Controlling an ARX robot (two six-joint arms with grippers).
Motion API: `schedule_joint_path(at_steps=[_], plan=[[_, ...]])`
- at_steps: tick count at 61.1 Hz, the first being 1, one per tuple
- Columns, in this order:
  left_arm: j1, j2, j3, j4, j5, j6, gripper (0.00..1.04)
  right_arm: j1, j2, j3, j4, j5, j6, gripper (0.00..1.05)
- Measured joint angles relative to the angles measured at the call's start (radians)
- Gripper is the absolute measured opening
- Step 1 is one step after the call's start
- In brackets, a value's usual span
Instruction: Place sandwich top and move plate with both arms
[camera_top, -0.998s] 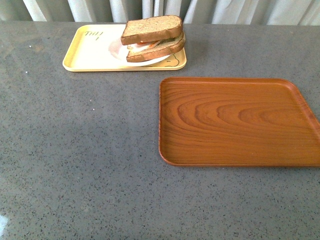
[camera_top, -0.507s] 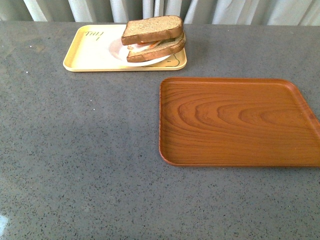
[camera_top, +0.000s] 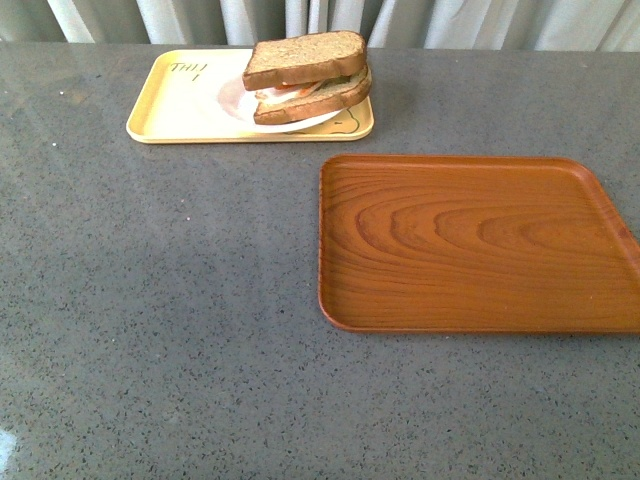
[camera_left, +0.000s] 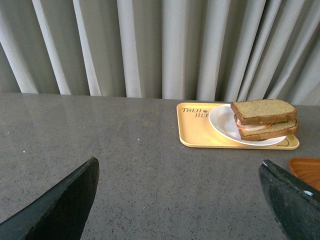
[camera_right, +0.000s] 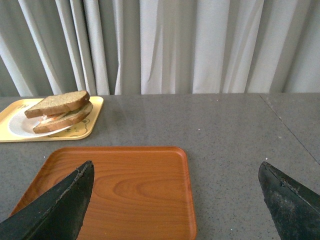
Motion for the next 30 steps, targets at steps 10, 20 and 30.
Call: schedule_joint_path(at_steps=[10, 20, 30], plan=[[0.000, 0.000, 0.000, 0.000, 0.000, 0.000, 0.96, 0.000, 0.000, 0.000, 0.000, 0.000, 0.000, 0.96], [0.000, 0.000, 0.000, 0.000, 0.000, 0.000, 0.96, 0.000, 0.000, 0.000, 0.000, 0.000, 0.000, 0.96], [0.000, 0.000, 0.000, 0.000, 0.000, 0.000, 0.96, 0.000, 0.000, 0.000, 0.000, 0.000, 0.000, 0.96]])
